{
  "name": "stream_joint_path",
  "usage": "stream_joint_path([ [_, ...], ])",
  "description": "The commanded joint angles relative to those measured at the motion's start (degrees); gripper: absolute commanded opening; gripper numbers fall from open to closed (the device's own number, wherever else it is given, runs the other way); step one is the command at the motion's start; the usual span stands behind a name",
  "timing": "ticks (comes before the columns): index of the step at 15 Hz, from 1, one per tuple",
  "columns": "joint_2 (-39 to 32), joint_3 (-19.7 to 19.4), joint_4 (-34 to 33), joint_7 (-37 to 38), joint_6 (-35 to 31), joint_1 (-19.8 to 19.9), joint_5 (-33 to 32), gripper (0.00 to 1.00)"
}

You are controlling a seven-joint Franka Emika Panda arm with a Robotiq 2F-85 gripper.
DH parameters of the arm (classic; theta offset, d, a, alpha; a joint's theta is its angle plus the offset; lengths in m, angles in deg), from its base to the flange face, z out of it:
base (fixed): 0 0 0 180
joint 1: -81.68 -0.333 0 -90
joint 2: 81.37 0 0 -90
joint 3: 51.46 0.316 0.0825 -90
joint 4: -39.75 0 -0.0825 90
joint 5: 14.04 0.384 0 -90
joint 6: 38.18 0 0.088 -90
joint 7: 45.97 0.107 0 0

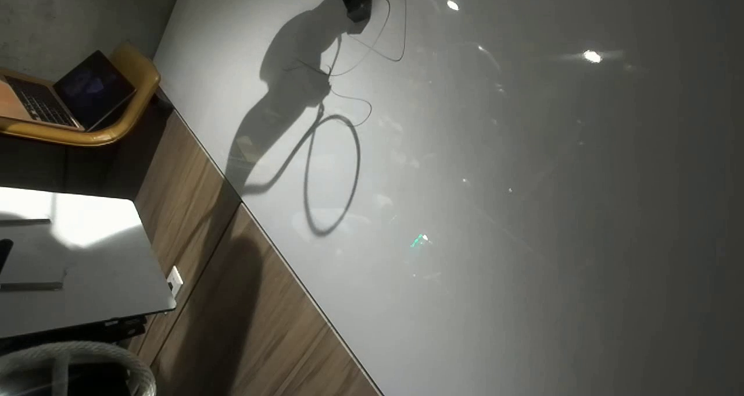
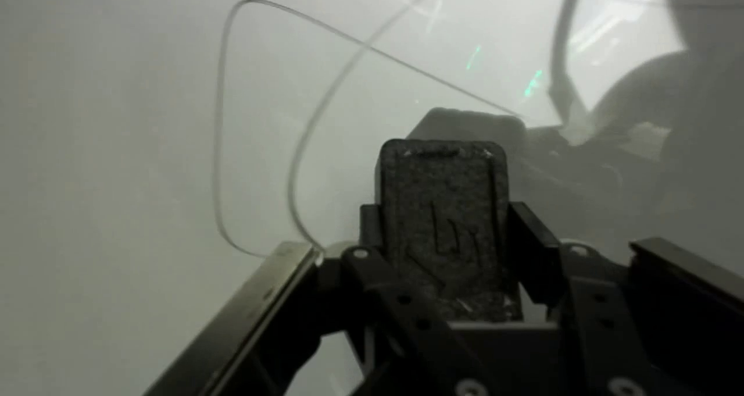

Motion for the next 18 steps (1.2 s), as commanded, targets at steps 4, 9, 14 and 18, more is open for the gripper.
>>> stream_joint_path([
  [4, 7.06, -8.11, 6.58, -0.91, -11.12, 9.06, 1.13, 0.3],
  [9, 5.37, -8.85, 8.11, 0.59, -14.92, 11.28, 3.48, 0.3],
  [14, 9.52, -13.45, 18.16, -4.66, -24.55, 13.24, 10.9, 0.3],
  [18, 9.08, -17.06, 24.28, -11.24, -33.57, 17.07, 16.23, 0.3],
])
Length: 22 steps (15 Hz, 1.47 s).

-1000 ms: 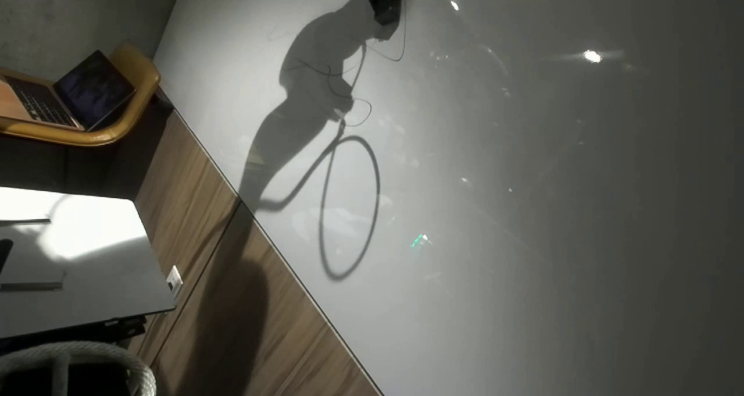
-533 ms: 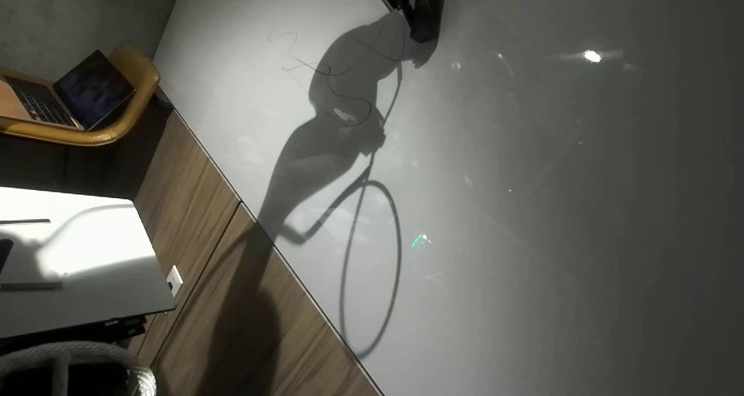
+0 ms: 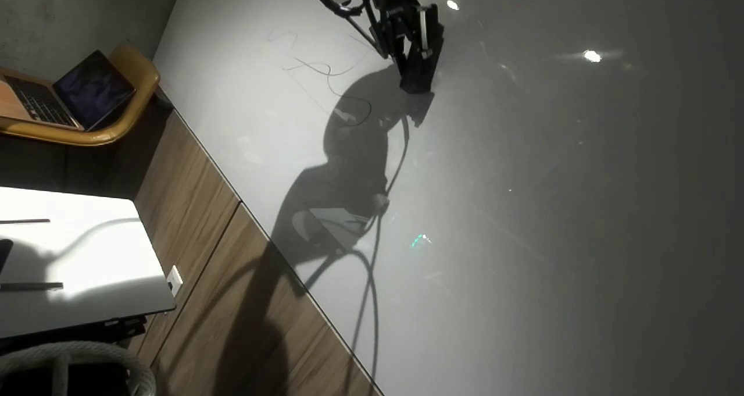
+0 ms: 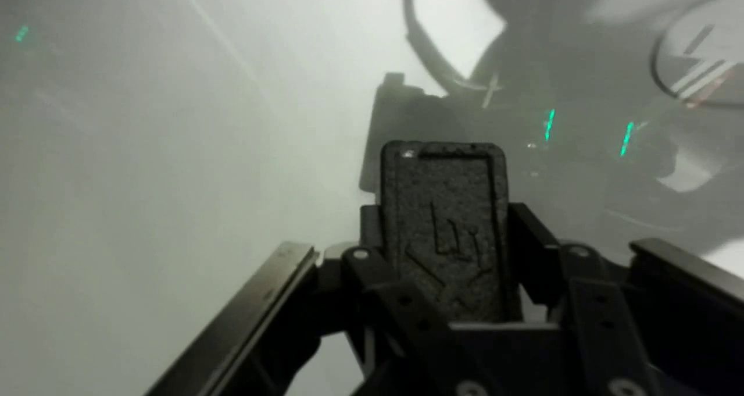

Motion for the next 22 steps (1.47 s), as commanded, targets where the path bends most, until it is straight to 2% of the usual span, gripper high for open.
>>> stream_joint_path([
  [1, 0.3, -2.4, 4.06, -7.31, -7.0, 3.04, 6.14, 0.3],
  [5, 0.39, -0.34, 2.72, -12.07, -7.5, 3.45, 11.96, 0.3],
  [12, -1.58, 8.95, -4.04, -12.64, -2.56, 0.81, 15.99, 0.3],
  [18, -8.27, 15.92, -9.18, -8.91, 1.66, -1.92, 13.12, 0.3],
  [22, -13.43, 20.04, -14.1, -4.19, 6.28, -5.49, 8.53, 0.3],
])
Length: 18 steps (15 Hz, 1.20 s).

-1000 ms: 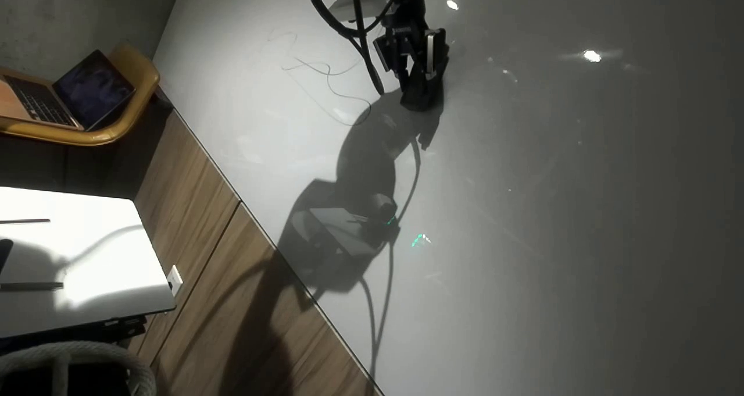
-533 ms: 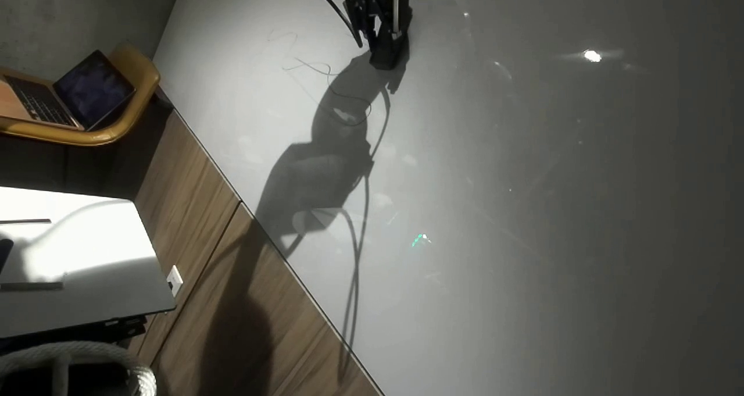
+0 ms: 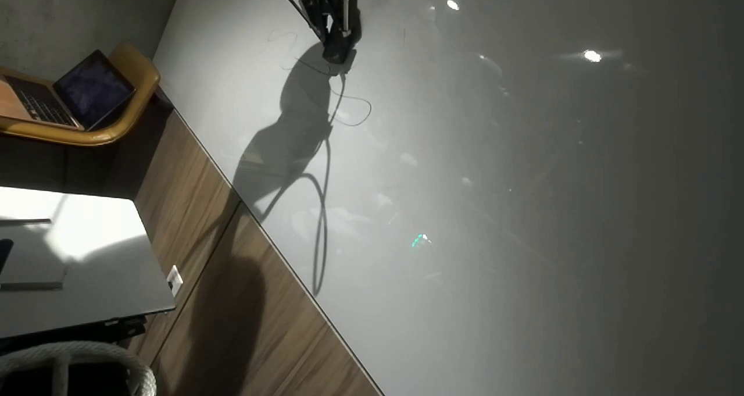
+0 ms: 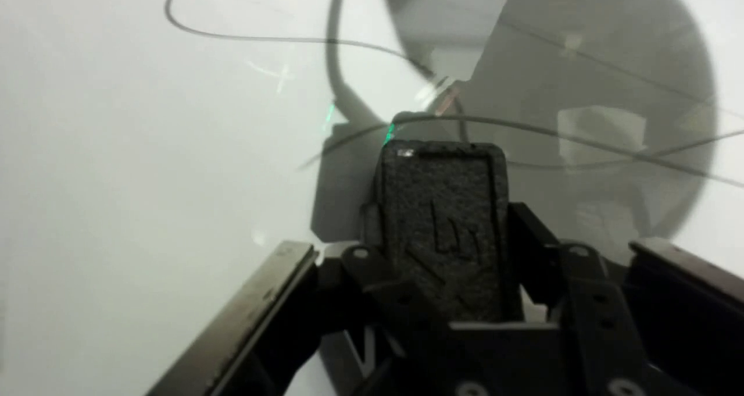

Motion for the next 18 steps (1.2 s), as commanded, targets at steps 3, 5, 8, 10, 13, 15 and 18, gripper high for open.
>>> stream_joint_path([
  [3, -11.06, 3.43, -15.01, 3.06, 6.78, -6.8, -6.85, 0.3],
  [5, -11.66, 3.31, -19.73, 1.32, 11.1, -9.39, -8.1, 0.3],
  [8, -11.46, 2.47, -26.08, -2.37, 16.04, -11.75, -8.6, 0.3],
  [10, -10.2, 1.64, -28.62, -4.83, 17.86, -11.85, -8.1, 0.3],
  [13, -5.68, -1.09, -26.83, -7.79, 17.32, -9.64, -5.79, 0.3],
  [15, -1.95, -3.65, -22.23, -8.77, 14.77, -7.06, -3.24, 0.3],
  [18, 1.54, -8.44, -15.82, -10.31, 11.33, -4.19, 0.47, 0.3],
])
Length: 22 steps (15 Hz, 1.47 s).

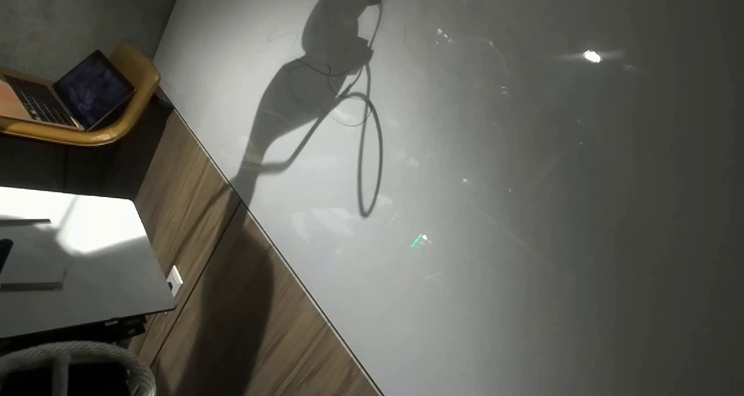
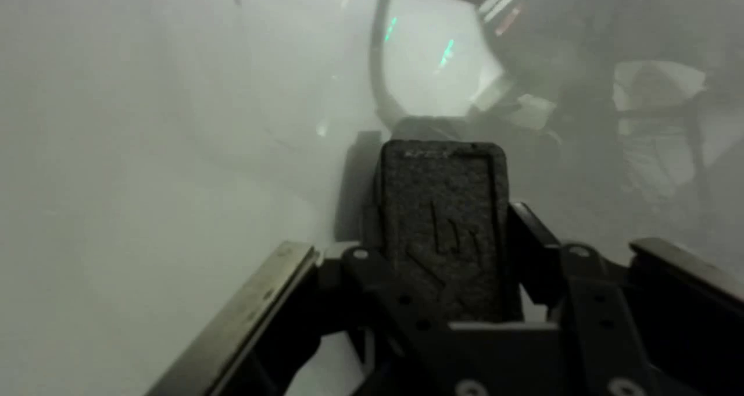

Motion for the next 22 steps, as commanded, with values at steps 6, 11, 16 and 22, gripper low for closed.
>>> stream_joint_path([
  [6, 5.29, -7.31, 15.88, -2.47, -12.03, 7.95, 5.02, 0.3],
  [11, 4.2, -8.04, 21.03, -1.87, -17.02, 9.98, 5.08, 0.3],
  [16, 2.68, -5.82, 19.77, -1.22, -16.38, 9.45, 4.7, 0.3],
  [22, 0.0, 0.62, 11.91, -0.4, -8.84, 5.96, 3.63, 0.3],
])
